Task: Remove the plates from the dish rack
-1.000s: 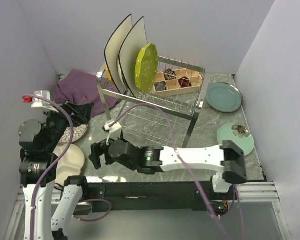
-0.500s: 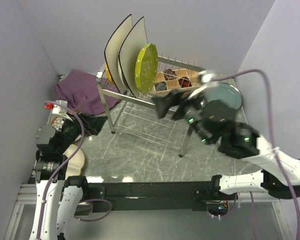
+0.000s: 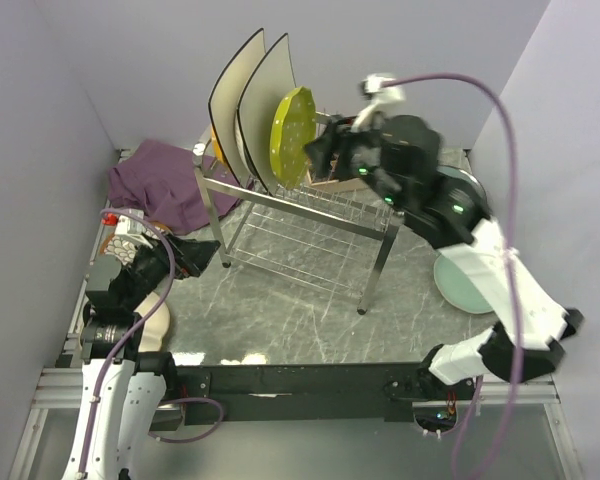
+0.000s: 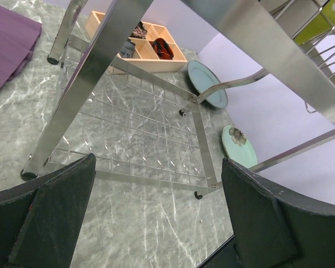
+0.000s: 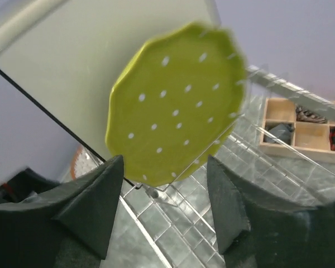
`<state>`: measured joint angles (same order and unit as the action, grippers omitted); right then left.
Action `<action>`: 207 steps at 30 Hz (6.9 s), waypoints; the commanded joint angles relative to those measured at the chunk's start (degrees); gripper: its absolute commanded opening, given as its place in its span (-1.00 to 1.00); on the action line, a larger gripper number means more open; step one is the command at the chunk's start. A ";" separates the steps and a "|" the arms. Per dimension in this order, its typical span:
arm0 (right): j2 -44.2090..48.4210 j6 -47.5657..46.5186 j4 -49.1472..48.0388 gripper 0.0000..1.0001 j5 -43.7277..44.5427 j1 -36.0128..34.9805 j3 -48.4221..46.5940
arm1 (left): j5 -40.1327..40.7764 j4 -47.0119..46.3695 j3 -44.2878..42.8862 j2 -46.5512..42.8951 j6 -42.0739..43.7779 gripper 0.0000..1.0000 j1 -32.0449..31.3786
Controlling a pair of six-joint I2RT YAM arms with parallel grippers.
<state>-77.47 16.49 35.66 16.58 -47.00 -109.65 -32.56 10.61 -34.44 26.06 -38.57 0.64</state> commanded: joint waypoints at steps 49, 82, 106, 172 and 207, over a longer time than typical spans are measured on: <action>-3.03 8.99 -22.91 0.17 -12.62 1.12 6.99 | 3.20 3.63 -2.39 -2.60 5.87 0.99 -0.03; -7.87 10.67 -26.43 -0.93 -11.04 1.12 6.20 | 3.82 4.15 -1.86 -3.48 5.87 0.99 -0.03; -2.42 3.81 -24.50 -1.00 -16.40 1.12 -4.96 | 2.15 4.15 -3.18 -2.42 4.90 0.99 -0.03; -3.74 -34.50 -8.76 -1.00 4.42 -0.72 -19.03 | -1.46 0.73 -1.07 -1.10 3.67 0.99 -0.03; 12.68 -21.97 2.74 -1.00 35.01 5.24 -0.49 | -2.86 -0.06 -0.90 -1.54 3.50 0.99 -0.03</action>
<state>-69.28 -10.00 39.24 48.14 -43.90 -112.03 -33.82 13.80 -35.57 25.10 -35.20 0.64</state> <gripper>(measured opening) 0.033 0.995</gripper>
